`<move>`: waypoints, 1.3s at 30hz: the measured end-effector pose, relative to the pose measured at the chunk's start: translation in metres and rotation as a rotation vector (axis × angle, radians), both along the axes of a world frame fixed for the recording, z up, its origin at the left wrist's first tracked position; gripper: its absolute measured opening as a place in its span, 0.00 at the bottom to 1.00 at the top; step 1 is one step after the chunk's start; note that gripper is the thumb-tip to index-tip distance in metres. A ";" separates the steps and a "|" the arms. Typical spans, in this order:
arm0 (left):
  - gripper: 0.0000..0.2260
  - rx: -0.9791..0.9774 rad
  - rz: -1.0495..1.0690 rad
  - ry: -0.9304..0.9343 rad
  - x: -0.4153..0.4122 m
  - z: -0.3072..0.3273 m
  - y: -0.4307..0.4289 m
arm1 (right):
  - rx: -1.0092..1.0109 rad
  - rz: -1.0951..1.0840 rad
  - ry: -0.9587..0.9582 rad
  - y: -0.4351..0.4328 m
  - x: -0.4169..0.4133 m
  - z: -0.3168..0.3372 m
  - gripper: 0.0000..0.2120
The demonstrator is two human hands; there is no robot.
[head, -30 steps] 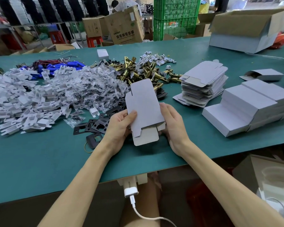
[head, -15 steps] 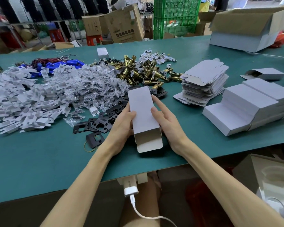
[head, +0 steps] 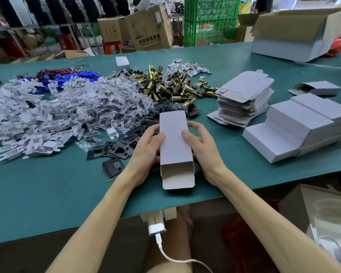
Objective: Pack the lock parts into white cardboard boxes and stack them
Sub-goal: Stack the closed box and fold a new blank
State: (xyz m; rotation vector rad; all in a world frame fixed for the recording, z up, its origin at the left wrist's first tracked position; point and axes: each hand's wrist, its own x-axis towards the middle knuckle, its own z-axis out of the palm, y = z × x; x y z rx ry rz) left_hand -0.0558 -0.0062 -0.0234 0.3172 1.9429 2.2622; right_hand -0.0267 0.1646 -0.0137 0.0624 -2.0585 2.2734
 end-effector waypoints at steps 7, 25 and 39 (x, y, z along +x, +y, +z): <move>0.13 -0.008 0.047 -0.033 0.000 -0.001 -0.001 | -0.017 -0.019 -0.016 0.000 0.000 -0.002 0.12; 0.13 -0.079 0.006 0.027 0.002 0.001 0.001 | -0.073 -0.025 -0.034 0.001 0.005 0.002 0.13; 0.17 0.004 -0.010 0.017 0.003 0.001 0.002 | -0.144 -0.051 -0.049 0.003 0.004 0.005 0.29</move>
